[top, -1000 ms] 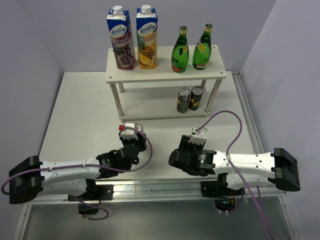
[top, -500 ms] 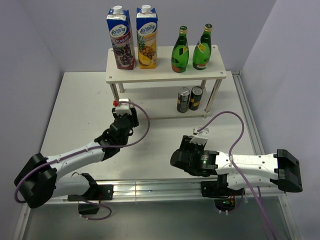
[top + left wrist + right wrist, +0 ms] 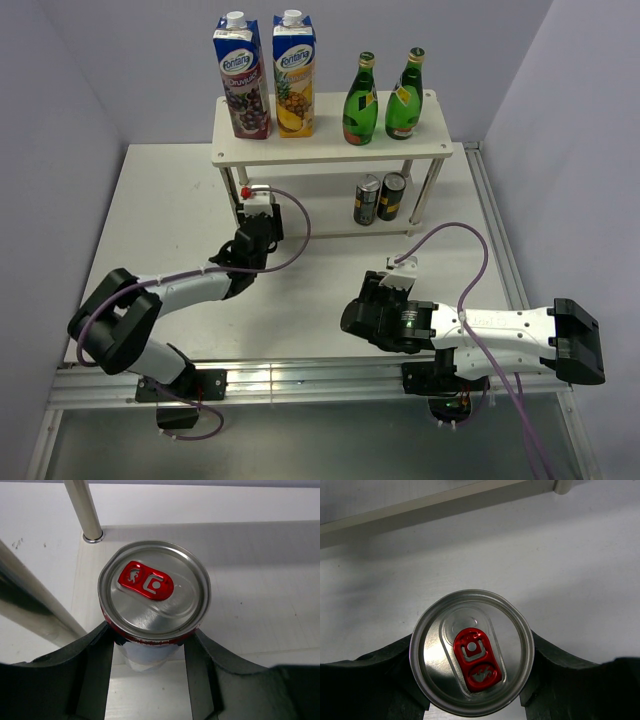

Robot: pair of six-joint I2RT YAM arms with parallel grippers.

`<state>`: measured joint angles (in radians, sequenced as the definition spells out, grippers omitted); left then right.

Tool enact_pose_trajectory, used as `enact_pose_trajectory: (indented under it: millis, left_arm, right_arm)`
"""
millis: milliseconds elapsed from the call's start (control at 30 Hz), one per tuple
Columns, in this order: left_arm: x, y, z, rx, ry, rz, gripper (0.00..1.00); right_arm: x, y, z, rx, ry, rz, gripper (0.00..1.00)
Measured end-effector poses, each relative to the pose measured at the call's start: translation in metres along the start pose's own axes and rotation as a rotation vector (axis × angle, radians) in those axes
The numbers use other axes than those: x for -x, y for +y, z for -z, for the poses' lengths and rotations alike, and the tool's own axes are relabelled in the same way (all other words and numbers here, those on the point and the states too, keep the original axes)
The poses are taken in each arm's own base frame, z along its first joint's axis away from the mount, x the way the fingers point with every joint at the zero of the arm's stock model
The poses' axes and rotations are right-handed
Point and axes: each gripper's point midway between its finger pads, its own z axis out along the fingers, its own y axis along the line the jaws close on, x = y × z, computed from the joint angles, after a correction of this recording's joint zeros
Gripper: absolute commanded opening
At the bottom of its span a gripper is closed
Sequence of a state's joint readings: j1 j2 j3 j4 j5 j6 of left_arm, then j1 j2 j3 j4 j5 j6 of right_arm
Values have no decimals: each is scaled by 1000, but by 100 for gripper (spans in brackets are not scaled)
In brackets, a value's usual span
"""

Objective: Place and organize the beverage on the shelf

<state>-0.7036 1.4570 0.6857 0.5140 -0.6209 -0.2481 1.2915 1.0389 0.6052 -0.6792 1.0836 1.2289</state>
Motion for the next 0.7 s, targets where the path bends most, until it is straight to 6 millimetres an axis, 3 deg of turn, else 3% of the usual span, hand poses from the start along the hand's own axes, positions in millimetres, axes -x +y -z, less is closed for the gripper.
enact_pose_trajectory:
  millis: [400,467,567,600,700]
  left_arm:
    - [5,2,-25,35,-40,34,3]
    - [6,1,-28,38,-42,41,12]
    - [6,2,-30,44,-45,53,40]
    - [6,3,-30,47,-46,57,59]
    - [6,3,-31,52,-47,72,78]
  right_arm:
    - [-1,0,0,2,3,6,0]
    - [-1,0,0,2,4,6,0]
    - [-1,0,0,2,4,9,0]
    - [-1,0,0,3,4,9,0]
    - [-1,0,0,3,4,12,0]
